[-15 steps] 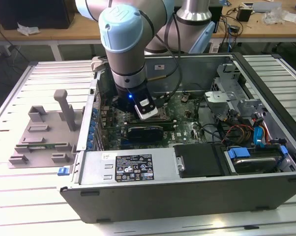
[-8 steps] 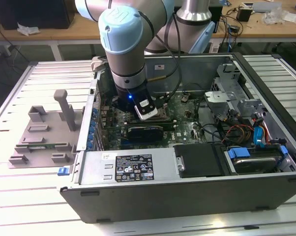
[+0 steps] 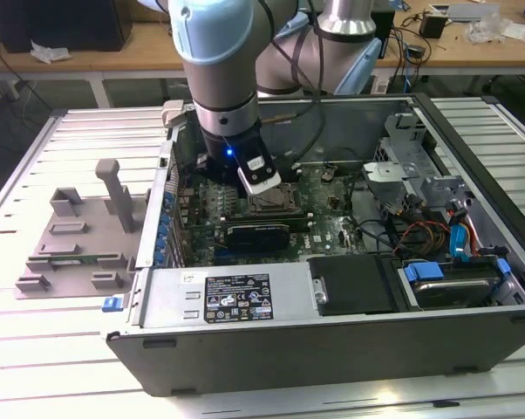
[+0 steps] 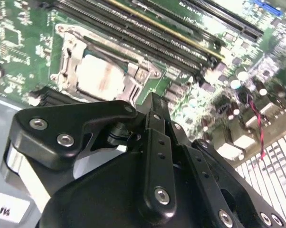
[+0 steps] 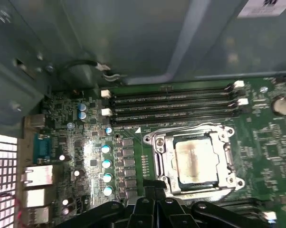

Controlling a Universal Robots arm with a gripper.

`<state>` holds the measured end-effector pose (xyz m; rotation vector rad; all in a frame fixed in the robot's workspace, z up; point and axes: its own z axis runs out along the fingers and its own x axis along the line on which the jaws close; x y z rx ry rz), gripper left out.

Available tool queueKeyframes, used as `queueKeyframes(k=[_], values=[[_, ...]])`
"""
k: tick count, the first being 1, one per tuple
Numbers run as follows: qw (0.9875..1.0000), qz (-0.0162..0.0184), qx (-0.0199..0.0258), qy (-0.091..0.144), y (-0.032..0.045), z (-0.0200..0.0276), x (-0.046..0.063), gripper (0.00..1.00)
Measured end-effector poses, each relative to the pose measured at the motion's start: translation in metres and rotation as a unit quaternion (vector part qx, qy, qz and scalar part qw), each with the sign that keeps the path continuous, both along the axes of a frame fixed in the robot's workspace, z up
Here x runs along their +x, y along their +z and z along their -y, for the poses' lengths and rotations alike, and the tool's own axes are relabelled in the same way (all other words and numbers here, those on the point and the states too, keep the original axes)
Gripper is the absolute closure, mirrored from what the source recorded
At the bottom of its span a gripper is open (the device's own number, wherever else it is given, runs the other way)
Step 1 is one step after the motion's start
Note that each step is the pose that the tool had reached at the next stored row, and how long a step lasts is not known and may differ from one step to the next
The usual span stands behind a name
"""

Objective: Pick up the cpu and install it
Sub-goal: 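Install the second cpu locking lever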

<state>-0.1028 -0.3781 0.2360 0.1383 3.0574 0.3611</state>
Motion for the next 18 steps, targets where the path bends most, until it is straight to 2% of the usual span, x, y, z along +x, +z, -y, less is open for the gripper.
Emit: queueKeyframes(k=[3, 4, 5, 7, 9, 11, 14, 18], values=[[1.0000, 0.0000, -0.0032, 0.000, 0.0118, 0.0000, 0.000, 0.89], [1.0000, -0.0001, -0.0068, 0.000, 0.0146, 0.0000, 0.001, 0.89], [0.9999, -0.0011, -0.0127, 0.000, 0.0155, 0.0000, 0.001, 0.89], [0.9996, -0.0039, -0.0274, 0.000, 0.0168, 0.0000, 0.003, 0.89], [0.9992, -0.0055, -0.0394, 0.000, 0.0183, 0.0000, 0.006, 0.89], [0.9990, -0.0062, -0.0437, 0.000, 0.0197, 0.0000, 0.008, 0.89], [0.9985, -0.0092, -0.0536, 0.000, 0.0214, 0.0000, 0.017, 0.89], [0.9982, -0.0123, -0.0589, 0.000, 0.0218, 0.0000, 0.026, 0.89]])
